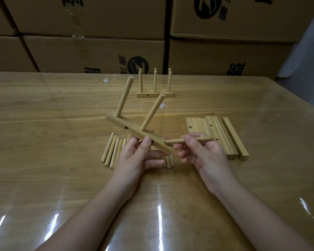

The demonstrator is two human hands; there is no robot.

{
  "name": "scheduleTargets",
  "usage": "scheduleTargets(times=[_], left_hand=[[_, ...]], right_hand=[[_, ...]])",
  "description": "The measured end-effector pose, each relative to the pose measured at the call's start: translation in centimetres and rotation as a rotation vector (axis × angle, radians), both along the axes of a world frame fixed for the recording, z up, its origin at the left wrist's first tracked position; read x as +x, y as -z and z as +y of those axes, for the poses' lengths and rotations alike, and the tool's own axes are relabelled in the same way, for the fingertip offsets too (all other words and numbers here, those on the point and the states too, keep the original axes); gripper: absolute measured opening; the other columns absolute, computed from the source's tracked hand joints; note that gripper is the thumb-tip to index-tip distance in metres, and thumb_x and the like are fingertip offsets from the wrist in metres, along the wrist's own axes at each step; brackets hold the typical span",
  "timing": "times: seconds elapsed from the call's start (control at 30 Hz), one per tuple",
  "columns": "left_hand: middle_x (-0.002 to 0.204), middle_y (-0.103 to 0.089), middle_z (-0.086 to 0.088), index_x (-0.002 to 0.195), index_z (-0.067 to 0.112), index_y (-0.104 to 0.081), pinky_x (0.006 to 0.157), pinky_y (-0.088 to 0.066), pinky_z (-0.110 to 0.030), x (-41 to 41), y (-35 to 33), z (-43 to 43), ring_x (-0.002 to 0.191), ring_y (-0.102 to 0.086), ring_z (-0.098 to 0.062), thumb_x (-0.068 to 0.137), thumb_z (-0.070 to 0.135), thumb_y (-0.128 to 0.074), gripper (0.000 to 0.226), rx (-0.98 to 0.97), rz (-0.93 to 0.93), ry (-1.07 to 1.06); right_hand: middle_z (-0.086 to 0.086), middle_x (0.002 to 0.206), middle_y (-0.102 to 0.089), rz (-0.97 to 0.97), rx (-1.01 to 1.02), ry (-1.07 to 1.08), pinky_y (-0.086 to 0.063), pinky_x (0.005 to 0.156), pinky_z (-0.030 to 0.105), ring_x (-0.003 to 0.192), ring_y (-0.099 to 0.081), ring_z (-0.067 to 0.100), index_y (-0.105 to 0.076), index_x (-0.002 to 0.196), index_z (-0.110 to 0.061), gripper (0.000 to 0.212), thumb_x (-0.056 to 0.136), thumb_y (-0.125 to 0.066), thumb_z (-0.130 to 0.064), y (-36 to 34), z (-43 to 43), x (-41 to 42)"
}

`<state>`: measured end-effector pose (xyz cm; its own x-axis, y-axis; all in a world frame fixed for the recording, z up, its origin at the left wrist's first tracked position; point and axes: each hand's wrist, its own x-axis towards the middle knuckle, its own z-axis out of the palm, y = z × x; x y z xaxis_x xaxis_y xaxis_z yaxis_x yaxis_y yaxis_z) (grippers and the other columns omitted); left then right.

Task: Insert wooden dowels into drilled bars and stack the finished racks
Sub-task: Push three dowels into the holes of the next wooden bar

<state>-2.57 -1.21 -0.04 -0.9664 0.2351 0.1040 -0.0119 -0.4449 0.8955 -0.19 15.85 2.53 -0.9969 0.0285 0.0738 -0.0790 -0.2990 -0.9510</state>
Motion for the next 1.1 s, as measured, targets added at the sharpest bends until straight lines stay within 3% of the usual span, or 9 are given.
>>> scheduleTargets(times=[0.07, 0.2, 0.37, 0.5, 0.67, 1.1], left_hand=[[0.101, -0.073, -0.010, 0.099, 0.017, -0.062, 0.059, -0.057, -0.024, 0.00, -0.11, 0.02, 0.080, -0.072, -0.021, 0.078, 0.040, -0.065, 0.031, 0.006, -0.009, 0.005], [0.103, -0.072, -0.011, 0.098, 0.023, -0.067, 0.059, -0.057, -0.024, -0.06, -0.03, 0.01, 0.082, -0.072, -0.024, 0.075, 0.037, -0.067, 0.027, 0.028, -0.007, 0.013], [0.103, -0.073, -0.011, 0.108, 0.010, -0.058, 0.061, -0.057, -0.023, -0.16, 0.20, -0.03, 0.083, -0.073, -0.025, 0.071, 0.029, -0.072, 0.043, 0.025, -0.013, 0.013], [0.105, -0.072, -0.014, 0.109, 0.006, -0.058, 0.063, -0.057, -0.024, -0.24, 0.45, -0.11, 0.087, -0.072, -0.029, 0.079, 0.019, -0.067, 0.033, 0.010, -0.001, 0.020], [0.104, -0.072, -0.014, 0.107, 0.005, -0.057, 0.063, -0.057, -0.023, -0.15, 0.54, 0.02, 0.087, -0.072, -0.029, 0.080, 0.016, -0.062, 0.031, -0.024, 0.002, 0.019], [0.103, -0.071, -0.018, 0.107, 0.006, -0.057, 0.067, -0.058, -0.027, -0.12, 0.69, 0.06, 0.091, -0.071, -0.031, 0.079, 0.014, -0.063, 0.029, -0.063, 0.009, 0.036]], right_hand=[[0.012, 0.080, -0.071, -0.012, 0.006, -0.014, -0.052, 0.056, 0.021, 0.066, -0.065, 0.016, -0.063, 0.093, -0.006, 0.029, 0.073, -0.064, -0.028, 0.06, 0.04, -0.05], [0.011, 0.079, -0.071, -0.028, 0.024, -0.019, -0.052, 0.056, 0.021, 0.065, -0.064, 0.015, -0.062, 0.093, -0.006, 0.027, 0.075, -0.062, -0.027, 0.10, 0.25, -0.15], [0.009, 0.077, -0.071, -0.081, 0.070, -0.014, -0.051, 0.055, 0.021, 0.064, -0.062, 0.013, -0.063, 0.092, -0.008, 0.028, 0.074, -0.062, -0.029, 0.31, 0.46, -0.36], [0.007, 0.075, -0.071, -0.084, 0.121, -0.002, -0.051, 0.056, 0.021, 0.064, -0.062, 0.012, -0.063, 0.093, -0.009, 0.026, 0.077, -0.061, -0.029, 0.39, 0.58, -0.49], [0.004, 0.071, -0.070, -0.060, 0.209, 0.009, -0.051, 0.056, 0.020, 0.061, -0.061, 0.010, -0.061, 0.092, -0.008, 0.009, 0.091, -0.054, -0.014, 0.51, 0.80, -0.66], [0.000, 0.061, -0.065, 0.060, 0.367, 0.016, -0.050, 0.053, 0.019, 0.056, -0.059, 0.009, -0.056, 0.086, -0.004, 0.010, 0.093, -0.052, -0.010, 0.19, 0.63, -0.57]])
